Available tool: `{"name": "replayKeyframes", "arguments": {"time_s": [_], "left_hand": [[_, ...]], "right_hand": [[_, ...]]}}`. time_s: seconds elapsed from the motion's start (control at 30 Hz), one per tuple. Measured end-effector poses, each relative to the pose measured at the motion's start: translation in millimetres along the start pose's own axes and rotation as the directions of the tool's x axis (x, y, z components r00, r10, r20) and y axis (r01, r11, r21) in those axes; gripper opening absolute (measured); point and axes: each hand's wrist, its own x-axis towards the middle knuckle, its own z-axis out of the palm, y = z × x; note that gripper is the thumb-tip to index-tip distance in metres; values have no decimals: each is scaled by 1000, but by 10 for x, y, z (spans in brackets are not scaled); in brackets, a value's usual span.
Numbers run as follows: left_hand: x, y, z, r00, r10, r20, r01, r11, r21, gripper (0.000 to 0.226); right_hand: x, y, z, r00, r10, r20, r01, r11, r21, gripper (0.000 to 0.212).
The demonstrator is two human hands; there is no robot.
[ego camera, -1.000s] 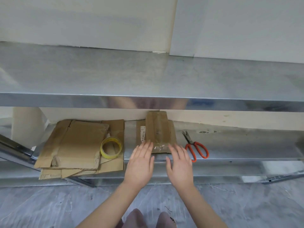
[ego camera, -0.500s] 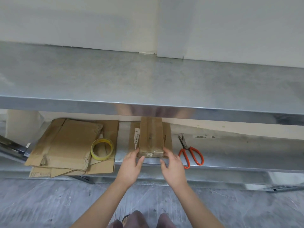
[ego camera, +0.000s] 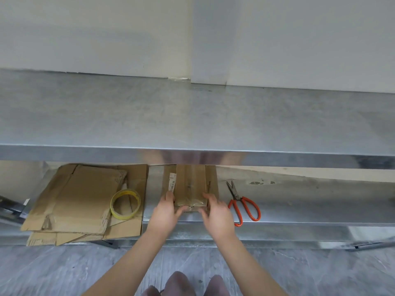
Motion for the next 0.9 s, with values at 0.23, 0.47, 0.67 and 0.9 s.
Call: {"name": "replayKeyframes", "arguments": {"time_s": [0.23, 0.47, 0.67, 0.9], "left_hand": [[253, -94, -487, 912, 57, 406, -108, 989, 104, 45], [280, -66, -442, 952, 80, 295, -113, 989, 96, 29], [68, -60, -193, 997, 70, 32, -71, 997, 44, 26], [-47, -33, -110, 997, -34, -74, 18, 977, -211, 30]], "right_hand": [[201, 307, -389, 943, -92, 321, 54, 991, 126, 63], [246, 207, -263, 989, -2, 148, -20, 989, 146, 46], [108, 170, -97, 999, 3, 34, -7, 991, 133, 43], [54, 106, -53, 999, 44, -11, -40, 969, 244, 38]]}}
